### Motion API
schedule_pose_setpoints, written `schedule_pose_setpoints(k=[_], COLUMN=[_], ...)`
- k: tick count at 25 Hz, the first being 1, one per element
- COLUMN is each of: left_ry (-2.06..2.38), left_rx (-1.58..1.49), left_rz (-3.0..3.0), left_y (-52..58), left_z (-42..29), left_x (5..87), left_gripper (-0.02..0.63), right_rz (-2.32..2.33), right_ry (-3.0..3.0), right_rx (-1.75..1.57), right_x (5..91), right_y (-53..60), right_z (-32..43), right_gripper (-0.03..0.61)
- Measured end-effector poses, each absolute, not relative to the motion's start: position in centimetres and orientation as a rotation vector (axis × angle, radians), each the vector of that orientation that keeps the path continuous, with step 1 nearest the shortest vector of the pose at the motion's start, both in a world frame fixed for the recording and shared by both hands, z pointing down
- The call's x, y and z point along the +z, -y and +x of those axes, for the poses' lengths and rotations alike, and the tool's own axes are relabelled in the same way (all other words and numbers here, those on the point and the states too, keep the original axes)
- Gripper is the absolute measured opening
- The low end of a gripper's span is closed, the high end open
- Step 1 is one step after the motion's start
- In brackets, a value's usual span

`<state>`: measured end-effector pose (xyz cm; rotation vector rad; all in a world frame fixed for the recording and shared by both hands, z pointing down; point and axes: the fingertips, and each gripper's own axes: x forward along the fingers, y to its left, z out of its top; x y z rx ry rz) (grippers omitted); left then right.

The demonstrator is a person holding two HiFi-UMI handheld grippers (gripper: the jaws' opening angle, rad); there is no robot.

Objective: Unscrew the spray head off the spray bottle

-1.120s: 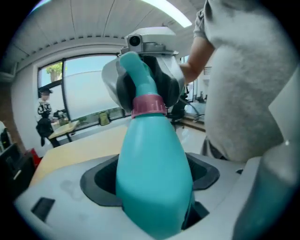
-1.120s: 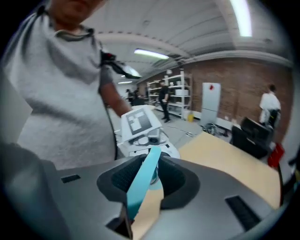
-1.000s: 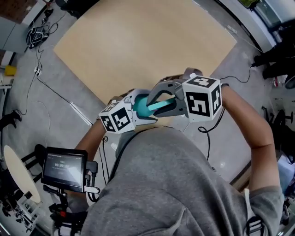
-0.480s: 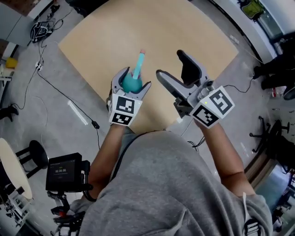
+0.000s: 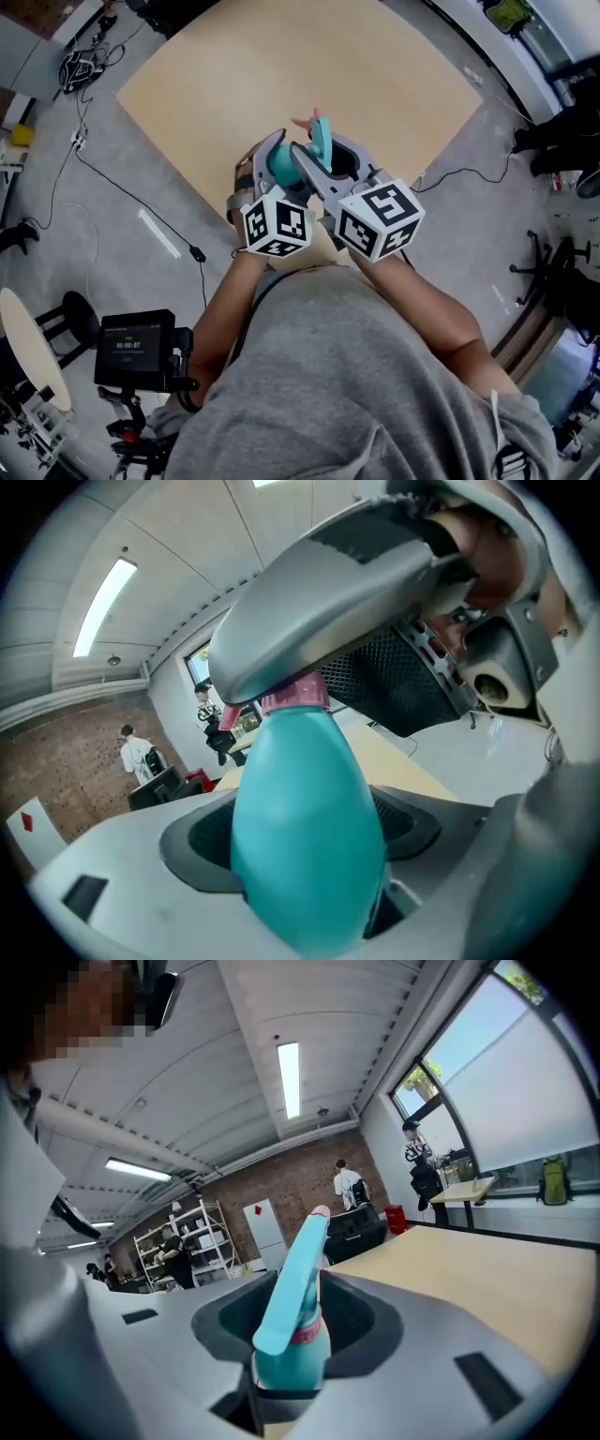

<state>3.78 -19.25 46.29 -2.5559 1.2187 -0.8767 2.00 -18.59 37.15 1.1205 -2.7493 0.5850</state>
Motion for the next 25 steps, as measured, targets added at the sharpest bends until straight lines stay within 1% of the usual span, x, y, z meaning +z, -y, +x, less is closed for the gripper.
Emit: schedule_pose_setpoints(k=[3, 5, 8, 10, 12, 14, 16, 18, 20, 21, 22, 23, 25], left_ry=[-1.095, -0.892, -0.423, -0.083, 0.200, 0.399, 0.476, 0.406, 0.252, 0.158, 0.054, -0.056, -0.283], left_rx=[-0.808, -0.695, -0.504, -0.434, -0.395, -0.357, -0.350, -0.381, -0.394, -0.385, -0.373, -0.364, -0.357], left_rz=[-2.707, -2.898, -3.075, -3.091, -3.086, -3.085, -3.062, -3.039, -3.059, -3.075, -3.081, -3.078, -3.052], left_y=[17.9, 16.0, 11.4, 7.6, 4.5, 2.3, 1.5, 2.2, 3.9, 5.0, 6.3, 7.6, 10.1], left_z=[4.7, 5.6, 6.5, 6.7, 6.7, 7.0, 7.5, 7.9, 8.0, 8.0, 8.0, 7.9, 7.5], left_x=[46.3, 45.6, 42.8, 40.9, 39.4, 38.4, 38.0, 38.6, 39.3, 39.4, 39.5, 39.6, 39.7], left_gripper=[0.388, 0.388, 0.388, 0.388, 0.388, 0.388, 0.388, 0.388, 0.388, 0.388, 0.388, 0.388, 0.388], right_rz=[0.987, 0.759, 0.139, -0.326, -0.697, -0.968, -1.132, -1.157, -1.055, -0.959, -0.835, -0.696, -0.428], right_ry=[2.796, 2.875, 2.979, 2.959, 2.875, 2.766, 2.679, 2.645, 2.690, 2.745, 2.816, 2.886, 2.995], right_rx=[0.528, 0.500, 0.424, 0.331, 0.287, 0.287, 0.309, 0.304, 0.263, 0.236, 0.214, 0.207, 0.248], right_x=[36.9, 36.3, 34.2, 32.4, 30.9, 30.1, 29.8, 30.1, 30.9, 31.2, 31.3, 31.3, 31.2], right_y=[17.6, 16.2, 11.9, 8.2, 5.1, 3.1, 2.3, 2.6, 3.9, 5.1, 6.4, 7.9, 10.6], right_z=[1.7, 1.3, 0.6, 0.5, 0.7, 1.1, 1.5, 1.6, 1.6, 1.5, 1.4, 1.5, 2.3], right_gripper=[0.144, 0.144, 0.144, 0.144, 0.145, 0.146, 0.146, 0.146, 0.146, 0.158, 0.198, 0.267, 0.304])
